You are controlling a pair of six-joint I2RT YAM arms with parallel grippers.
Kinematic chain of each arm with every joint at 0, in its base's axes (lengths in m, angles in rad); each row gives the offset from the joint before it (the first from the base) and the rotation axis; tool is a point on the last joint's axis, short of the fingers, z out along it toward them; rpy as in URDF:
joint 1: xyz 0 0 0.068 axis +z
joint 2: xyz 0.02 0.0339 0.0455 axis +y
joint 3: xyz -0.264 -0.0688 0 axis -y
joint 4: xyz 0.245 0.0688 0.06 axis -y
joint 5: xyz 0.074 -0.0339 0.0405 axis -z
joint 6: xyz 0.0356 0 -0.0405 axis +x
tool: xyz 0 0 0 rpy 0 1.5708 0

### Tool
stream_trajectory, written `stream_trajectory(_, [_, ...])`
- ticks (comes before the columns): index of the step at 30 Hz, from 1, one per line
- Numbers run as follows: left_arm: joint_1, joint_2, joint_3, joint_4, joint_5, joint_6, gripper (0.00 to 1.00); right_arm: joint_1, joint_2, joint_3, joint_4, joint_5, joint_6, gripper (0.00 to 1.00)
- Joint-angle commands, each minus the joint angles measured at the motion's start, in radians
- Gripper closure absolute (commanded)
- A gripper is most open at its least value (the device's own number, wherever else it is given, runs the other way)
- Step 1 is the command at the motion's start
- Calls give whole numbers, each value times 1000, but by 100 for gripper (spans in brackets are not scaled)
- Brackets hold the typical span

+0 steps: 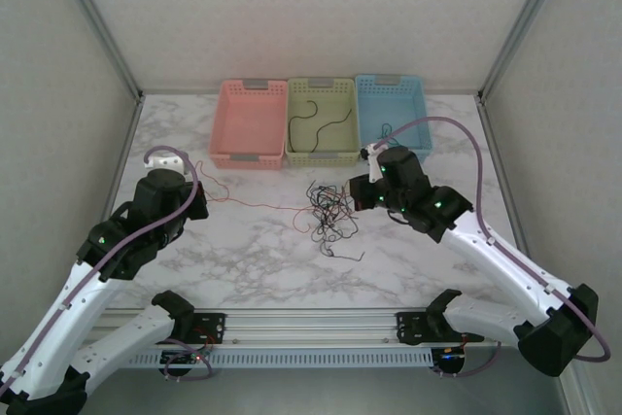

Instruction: Untangle the cables

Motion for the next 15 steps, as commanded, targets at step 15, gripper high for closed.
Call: stream_trajectory(15, [-2, -7, -4, -22, -33, -15, 100, -136, -87, -20, -90, 38, 4, 100])
